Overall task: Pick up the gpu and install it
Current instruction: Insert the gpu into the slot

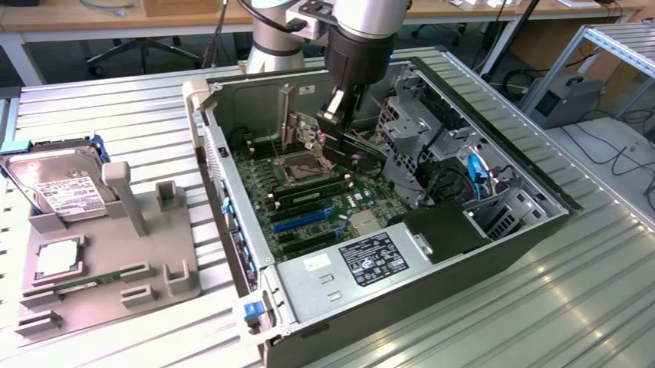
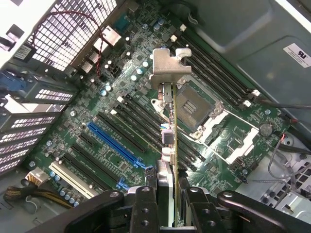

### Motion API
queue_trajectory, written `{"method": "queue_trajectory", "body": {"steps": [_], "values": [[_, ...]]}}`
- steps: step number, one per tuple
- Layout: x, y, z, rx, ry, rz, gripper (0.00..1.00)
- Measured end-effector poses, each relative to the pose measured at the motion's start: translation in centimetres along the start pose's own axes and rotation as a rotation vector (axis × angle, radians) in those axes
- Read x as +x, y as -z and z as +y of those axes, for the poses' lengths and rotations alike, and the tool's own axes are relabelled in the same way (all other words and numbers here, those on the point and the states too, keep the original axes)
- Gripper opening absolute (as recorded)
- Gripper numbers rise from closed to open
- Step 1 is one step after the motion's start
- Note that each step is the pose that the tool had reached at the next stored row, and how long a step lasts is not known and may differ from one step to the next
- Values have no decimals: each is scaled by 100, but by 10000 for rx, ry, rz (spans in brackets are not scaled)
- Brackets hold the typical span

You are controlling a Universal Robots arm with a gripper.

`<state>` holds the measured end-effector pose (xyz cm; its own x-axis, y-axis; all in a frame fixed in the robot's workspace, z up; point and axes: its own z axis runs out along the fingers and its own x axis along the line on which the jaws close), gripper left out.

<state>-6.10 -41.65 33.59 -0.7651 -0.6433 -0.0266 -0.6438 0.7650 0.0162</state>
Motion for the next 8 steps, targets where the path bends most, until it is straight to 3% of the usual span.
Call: {"method": "queue_trajectory", "body": {"steps": [8], "values": [[0,0,0,-3,106,2,27]]}}
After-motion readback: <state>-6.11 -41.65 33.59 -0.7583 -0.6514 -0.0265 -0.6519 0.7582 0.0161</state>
